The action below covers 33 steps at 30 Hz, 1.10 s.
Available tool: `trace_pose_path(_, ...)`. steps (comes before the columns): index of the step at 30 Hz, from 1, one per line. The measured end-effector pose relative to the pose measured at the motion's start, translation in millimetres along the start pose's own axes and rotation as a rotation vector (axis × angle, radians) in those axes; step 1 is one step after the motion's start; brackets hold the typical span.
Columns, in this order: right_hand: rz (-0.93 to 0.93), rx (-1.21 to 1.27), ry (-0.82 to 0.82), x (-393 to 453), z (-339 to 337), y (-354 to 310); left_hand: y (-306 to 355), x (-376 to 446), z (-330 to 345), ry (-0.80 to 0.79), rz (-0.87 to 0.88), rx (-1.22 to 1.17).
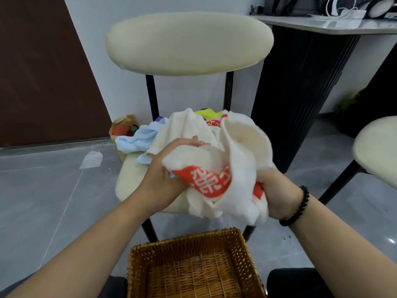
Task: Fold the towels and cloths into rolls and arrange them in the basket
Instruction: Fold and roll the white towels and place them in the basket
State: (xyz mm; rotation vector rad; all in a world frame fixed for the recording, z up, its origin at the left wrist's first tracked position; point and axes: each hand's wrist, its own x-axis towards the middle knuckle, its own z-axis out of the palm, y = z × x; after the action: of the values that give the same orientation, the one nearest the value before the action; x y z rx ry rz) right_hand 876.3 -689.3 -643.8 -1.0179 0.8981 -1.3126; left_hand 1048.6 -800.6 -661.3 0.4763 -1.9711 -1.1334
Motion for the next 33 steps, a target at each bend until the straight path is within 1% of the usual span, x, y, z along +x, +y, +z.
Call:
trace_pose_path(2, -0.022, 0.146, 0.182, 3.5, -0.7, -1.4, -2.6, -2.4, 3.2, -0.054, -0.052, -0.053)
trace_pose_path(4, -0.008, 0.189, 0.337, 6.8, -4.4, -6.6, -4.8, -1.9, 7.5, -0.077, -0.055, -0.072)
trace_pose_path(6, 0.034, 0.134, 0.421, 9.0, -12.4, -9.8, -5.8, -0.4, 11.7, -0.078, -0.094, -0.117)
trace_pose_path(8, 0.110, 0.025, 0.505, 8.2, -21.2, -8.9, -8.9, 2.6, 15.0, -0.069, -0.092, -0.107)
trace_pose_path(10, 0.186, -0.130, 0.598, 5.6, -28.1, -7.5, -10.2, 4.2, 15.9, -0.057, -0.111, -0.103)
trace_pose_path(12, 0.187, -0.418, 0.715, 3.3, -34.0, -5.7, -7.0, 6.0, 16.4, -0.039, -0.149, -0.150)
trace_pose_path(14, 0.093, -0.770, 0.820, 2.7, -38.1, -4.0, -5.4, 6.6, 17.5, -0.017, -0.212, -0.174)
trace_pose_path(15, 0.025, -0.913, 0.848, 1.5, -37.1, -3.3, -6.0, 7.0, 18.6, -0.011, -0.219, -0.173)
trace_pose_path(16, -0.093, -1.020, 0.839, -0.5, -34.0, -3.2, -5.8, 7.3, 20.6, -0.001, -0.207, -0.151)
trace_pose_path(17, -0.251, -1.132, 0.781, -1.6, -31.2, -3.6, -5.0, 6.9, 22.7, 0.006, -0.174, -0.100)
trace_pose_path(18, -0.403, -1.249, 0.693, -2.0, -29.1, -3.8, -4.1, 6.3, 24.8, 0.006, -0.132, -0.026)
trace_pose_path(19, -0.504, -1.324, 0.580, -3.1, -25.2, -2.9, -1.6, 4.9, 26.4, 0.009, -0.092, 0.038)
trace_pose_path(20, -0.538, -1.365, 0.468, -4.3, -21.4, 0.5, 0.3, 3.9, 27.8, 0.017, -0.059, 0.076)
trace_pose_path(21, -0.532, -1.378, 0.370, -4.8, -17.0, 3.3, 2.6, 3.2, 28.7, 0.028, -0.040, 0.084)
trace_pose_path(22, -0.494, -1.384, 0.313, -4.8, -15.2, 5.2, 3.9, 3.2, 29.4, 0.043, -0.031, 0.085)
trace_pose_path(23, -0.457, -1.388, 0.325, -3.8, -15.9, 6.6, 6.1, 4.0, 29.4, 0.067, -0.033, 0.069)
trace_pose_path(24, -0.418, -1.378, 0.396, -2.3, -20.2, 6.5, 7.1, 5.3, 29.8, 0.099, -0.054, 0.018)
trace_pose_path(25, -0.347, -1.304, 0.494, 0.1, -28.5, 6.3, 8.6, 6.9, 30.0, 0.140, -0.096, -0.069)
trace_pose_path(26, -0.228, -1.138, 0.589, 3.1, -36.4, 3.6, 9.6, 8.7, 29.5, 0.192, -0.156, -0.166)
trace_pose_path(28, 0.026, -0.585, 0.720, 7.5, -53.2, -6.3, 11.7, 13.4, 28.6, 0.271, -0.286, -0.318)
trace_pose_path(29, 0.120, -0.355, 0.789, 7.3, -57.2, -11.9, 12.6, 14.6, 27.4, 0.281, -0.341, -0.359)
trace_pose_path(30, 0.167, -0.240, 0.841, 5.9, -60.7, -14.1, 11.9, 15.6, 26.1, 0.278, -0.381, -0.368)
trace_pose_path(31, 0.168, -0.290, 0.879, 6.0, -64.6, -14.4, 12.5, 16.1, 24.9, 0.256, -0.400, -0.346)
trace_pose_path(32, 0.131, -0.439, 0.933, 5.9, -64.3, -12.6, 12.9, 15.9, 24.0, 0.220, -0.400, -0.299)
trace_pose_path(33, 0.045, -0.604, 0.993, 5.7, -59.7, -10.4, 13.3, 15.6, 23.4, 0.184, -0.391, -0.241)
